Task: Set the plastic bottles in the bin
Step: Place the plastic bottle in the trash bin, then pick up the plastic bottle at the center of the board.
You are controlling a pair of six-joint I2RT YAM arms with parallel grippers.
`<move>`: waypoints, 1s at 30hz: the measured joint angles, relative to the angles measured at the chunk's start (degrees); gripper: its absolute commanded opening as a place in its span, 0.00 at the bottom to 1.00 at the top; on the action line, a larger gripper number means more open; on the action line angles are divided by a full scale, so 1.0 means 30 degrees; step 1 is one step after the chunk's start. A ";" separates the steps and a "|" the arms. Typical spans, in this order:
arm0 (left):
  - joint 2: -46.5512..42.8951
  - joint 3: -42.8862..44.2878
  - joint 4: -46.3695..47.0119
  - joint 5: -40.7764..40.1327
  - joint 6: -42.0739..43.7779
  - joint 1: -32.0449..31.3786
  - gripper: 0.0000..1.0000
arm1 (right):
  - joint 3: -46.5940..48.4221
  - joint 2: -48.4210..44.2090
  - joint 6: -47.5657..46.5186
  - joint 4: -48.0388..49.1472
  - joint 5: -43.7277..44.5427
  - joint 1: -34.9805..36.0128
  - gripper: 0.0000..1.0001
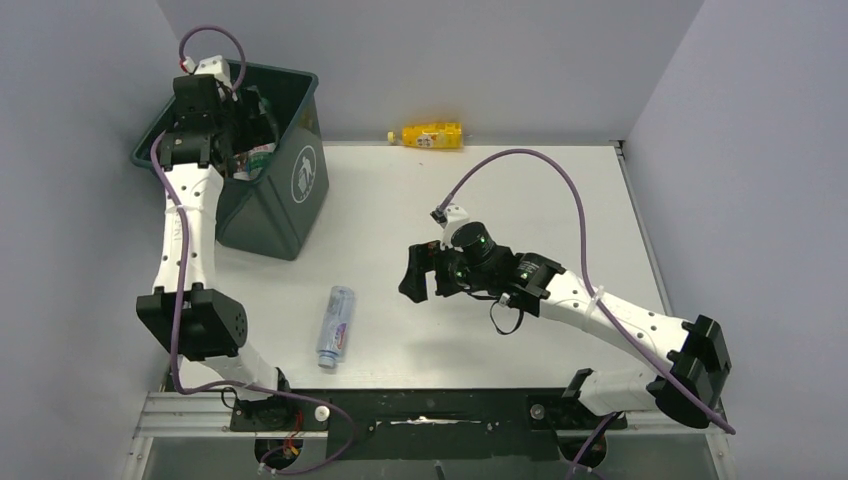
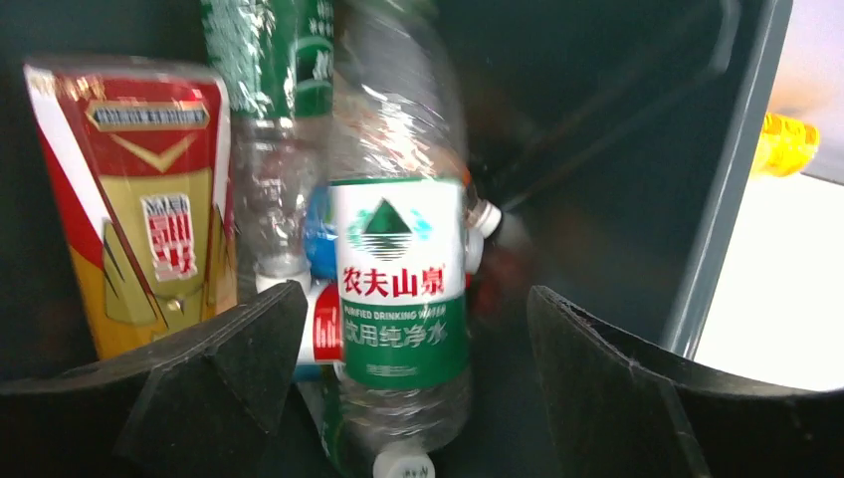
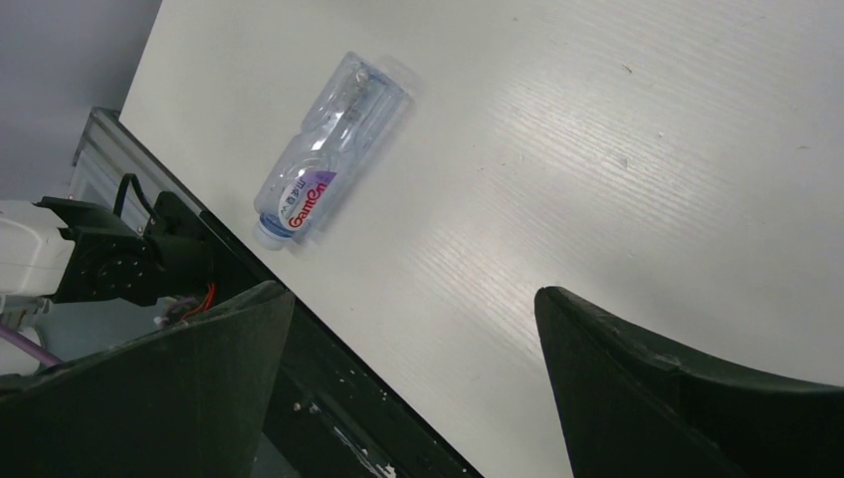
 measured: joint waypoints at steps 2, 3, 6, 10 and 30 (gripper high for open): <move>-0.0488 -0.0780 0.0000 0.0189 -0.0153 -0.0029 0.83 | 0.0073 0.0226 0.0000 0.0036 -0.0124 0.0080 0.98; -0.0758 -0.1071 0.0029 0.0270 -0.0219 -0.0109 0.84 | 0.0175 0.0350 0.0000 0.0029 -0.0146 0.0109 0.98; -0.1800 -0.1829 0.0058 0.0372 -0.0379 -0.0379 0.84 | 0.0437 0.0583 -0.0015 0.0102 -0.0270 0.0262 0.98; -0.3555 -0.2696 0.0102 0.0517 -0.0517 -0.1129 0.85 | 0.0576 0.0583 -0.0102 0.0102 -0.0284 0.0393 0.98; -1.1533 -0.9785 0.0058 0.1829 -0.2871 -0.4728 0.90 | -0.1129 -0.3810 -0.0539 0.0619 -0.0772 0.0583 0.98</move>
